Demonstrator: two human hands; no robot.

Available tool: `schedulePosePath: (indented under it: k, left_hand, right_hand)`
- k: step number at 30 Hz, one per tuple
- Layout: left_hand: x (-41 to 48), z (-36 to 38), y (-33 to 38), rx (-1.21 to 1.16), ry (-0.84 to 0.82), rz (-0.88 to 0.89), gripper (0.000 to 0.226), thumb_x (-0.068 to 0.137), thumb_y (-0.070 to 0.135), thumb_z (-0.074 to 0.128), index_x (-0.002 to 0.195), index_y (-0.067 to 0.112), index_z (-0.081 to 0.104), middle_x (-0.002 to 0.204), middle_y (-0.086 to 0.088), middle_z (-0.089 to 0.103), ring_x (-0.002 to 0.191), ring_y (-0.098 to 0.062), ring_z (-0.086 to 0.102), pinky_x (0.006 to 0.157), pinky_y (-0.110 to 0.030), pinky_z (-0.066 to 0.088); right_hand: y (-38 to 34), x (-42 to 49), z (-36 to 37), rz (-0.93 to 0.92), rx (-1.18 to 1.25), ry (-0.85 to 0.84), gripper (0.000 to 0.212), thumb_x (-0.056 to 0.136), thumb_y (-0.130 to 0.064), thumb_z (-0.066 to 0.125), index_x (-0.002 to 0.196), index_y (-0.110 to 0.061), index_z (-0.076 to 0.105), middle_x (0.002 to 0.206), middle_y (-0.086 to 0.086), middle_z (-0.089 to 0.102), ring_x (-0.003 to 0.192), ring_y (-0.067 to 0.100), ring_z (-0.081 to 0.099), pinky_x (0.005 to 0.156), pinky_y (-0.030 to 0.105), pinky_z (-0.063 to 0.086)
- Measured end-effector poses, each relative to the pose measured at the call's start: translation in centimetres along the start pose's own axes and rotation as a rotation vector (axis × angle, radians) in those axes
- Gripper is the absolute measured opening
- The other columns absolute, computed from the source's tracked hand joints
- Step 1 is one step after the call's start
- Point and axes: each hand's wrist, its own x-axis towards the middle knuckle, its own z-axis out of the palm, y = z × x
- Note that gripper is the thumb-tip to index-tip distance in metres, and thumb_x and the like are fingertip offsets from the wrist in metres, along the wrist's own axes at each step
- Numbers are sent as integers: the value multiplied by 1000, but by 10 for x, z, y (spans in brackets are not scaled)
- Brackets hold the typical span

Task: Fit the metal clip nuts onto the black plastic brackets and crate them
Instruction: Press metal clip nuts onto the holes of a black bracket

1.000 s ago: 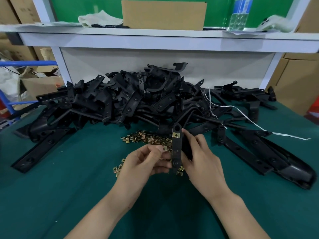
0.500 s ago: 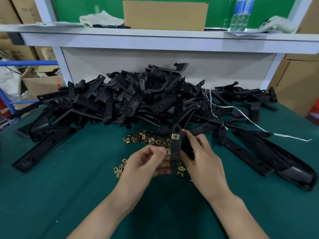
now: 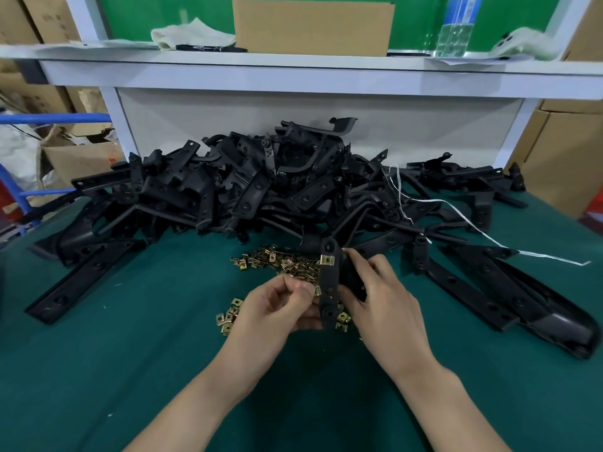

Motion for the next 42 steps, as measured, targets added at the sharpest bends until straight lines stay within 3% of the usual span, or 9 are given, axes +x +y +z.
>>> schedulePosePath:
  k: [6,10,20,37,42]
  left_hand:
    - [1,-3,0,23,-27,-16,21,100,13,60,81,14,68,86,-7,72,80,-21,71,73,-28,58]
    - [2,-6,1,24,-58,-29,19,100,13,59,83,10,66,87,-10,73,80,-23,71,73,-29,57]
    - [1,-10,4,38,-105,-42,16,88,31,68,75,22,72,82,-5,73,78,-20,71,75,-29,58]
    - [4,-14,2,49,-113,-63,15,85,33,72,76,21,74,83,-6,73,79,-20,71,77,-29,58]
    - [2,-1,-5,45,5,-18,31,89,35,64,96,6,72,89,-10,75,81,-23,71,74,-30,59]
  right_hand:
    - [-1,0,1,7,-22,-12,55,92,-45,60,144,-37,41,99,-16,35,75,16,59,57,32,46]
    - [-1,0,1,15,-25,-32,56,93,-46,61,144,-39,40,101,-16,38,80,17,61,60,35,50]
    - [-2,0,1,4,-33,-45,54,93,-46,61,143,-39,41,100,-15,38,78,18,62,59,33,49]
    - [-3,-1,3,7,-1,-54,50,92,-46,60,139,-42,42,98,-16,38,74,13,57,54,25,35]
    - [-7,-1,2,72,-28,-2,52,93,-48,61,141,-35,45,100,-15,40,78,16,60,55,27,36]
